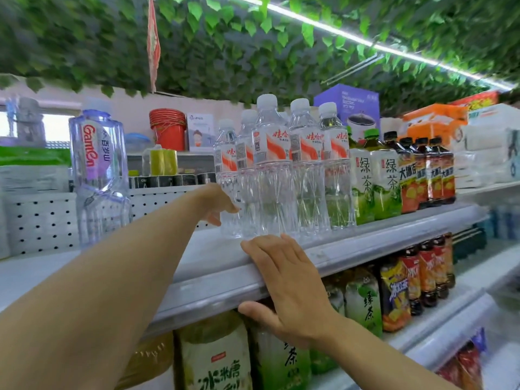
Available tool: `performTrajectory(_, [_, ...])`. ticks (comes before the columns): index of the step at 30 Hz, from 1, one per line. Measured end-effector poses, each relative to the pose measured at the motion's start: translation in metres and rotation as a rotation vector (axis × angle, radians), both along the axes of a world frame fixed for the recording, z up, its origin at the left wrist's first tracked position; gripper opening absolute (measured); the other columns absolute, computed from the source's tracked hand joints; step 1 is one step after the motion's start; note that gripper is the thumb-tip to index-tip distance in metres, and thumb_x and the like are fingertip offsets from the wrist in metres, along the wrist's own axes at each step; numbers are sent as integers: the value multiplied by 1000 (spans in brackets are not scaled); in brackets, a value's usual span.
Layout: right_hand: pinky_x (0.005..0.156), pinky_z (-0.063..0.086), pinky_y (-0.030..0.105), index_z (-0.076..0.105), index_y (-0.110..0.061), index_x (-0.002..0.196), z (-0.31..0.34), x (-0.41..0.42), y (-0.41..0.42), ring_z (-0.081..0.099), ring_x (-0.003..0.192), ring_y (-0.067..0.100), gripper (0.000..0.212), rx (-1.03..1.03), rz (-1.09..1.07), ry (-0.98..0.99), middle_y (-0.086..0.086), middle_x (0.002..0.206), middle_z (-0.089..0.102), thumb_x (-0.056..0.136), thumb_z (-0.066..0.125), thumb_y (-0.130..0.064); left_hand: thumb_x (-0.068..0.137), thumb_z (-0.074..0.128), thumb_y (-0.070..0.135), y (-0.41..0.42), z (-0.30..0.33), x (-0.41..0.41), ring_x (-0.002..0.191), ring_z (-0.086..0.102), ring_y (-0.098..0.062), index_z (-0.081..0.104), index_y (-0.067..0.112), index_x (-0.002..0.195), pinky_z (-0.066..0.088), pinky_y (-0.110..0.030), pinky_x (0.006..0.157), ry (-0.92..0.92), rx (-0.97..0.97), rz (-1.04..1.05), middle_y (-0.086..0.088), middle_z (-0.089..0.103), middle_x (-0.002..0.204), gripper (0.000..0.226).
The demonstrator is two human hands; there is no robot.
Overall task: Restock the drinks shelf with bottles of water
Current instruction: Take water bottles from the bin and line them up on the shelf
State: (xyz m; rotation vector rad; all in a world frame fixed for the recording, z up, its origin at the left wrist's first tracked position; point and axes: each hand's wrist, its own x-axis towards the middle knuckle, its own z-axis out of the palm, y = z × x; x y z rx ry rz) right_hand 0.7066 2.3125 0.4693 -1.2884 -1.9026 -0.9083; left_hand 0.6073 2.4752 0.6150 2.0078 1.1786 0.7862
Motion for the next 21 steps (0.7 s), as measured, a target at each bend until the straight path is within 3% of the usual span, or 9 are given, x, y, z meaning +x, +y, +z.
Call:
performTrajectory(3, [116, 15, 36, 38, -17, 136, 0, 0, 0, 37, 125, 16, 70, -1, 4, 5, -2, 133, 41, 90, 23, -66, 85, 64, 2, 1, 0, 4, 124, 48, -36, 37, 7, 140, 49, -44, 95, 7, 1, -15, -19, 42, 142, 61])
performTrajectory(8, [116, 15, 36, 38, -16, 137, -1, 0, 1, 37, 126, 17, 71, 0, 1, 4, -2, 133, 42, 90, 22, -66, 81, 70, 5, 8, 0, 6, 112, 59, -32, 43, 10, 135, 54, -41, 88, 28, 2, -31, -16, 51, 136, 60])
performTrajectory(15, [116, 16, 36, 40, -14, 136, 0, -1, 2, 39, 125, 19, 70, 20, -7, -6, 0, 132, 43, 89, 25, -65, 85, 63, -1, 3, -2, 10, 119, 53, -30, 51, 12, 128, 48, -41, 98, 11, 22, -83, -11, 53, 133, 46])
performTrajectory(21, [116, 15, 36, 39, -14, 136, -1, -2, 1, 39, 125, 19, 71, 13, -7, 0, 0, 132, 43, 90, 24, -66, 88, 60, 0, 0, -5, 9, 115, 53, -26, 52, 17, 112, 47, -36, 94, -8, 38, -107, -9, 55, 128, 31])
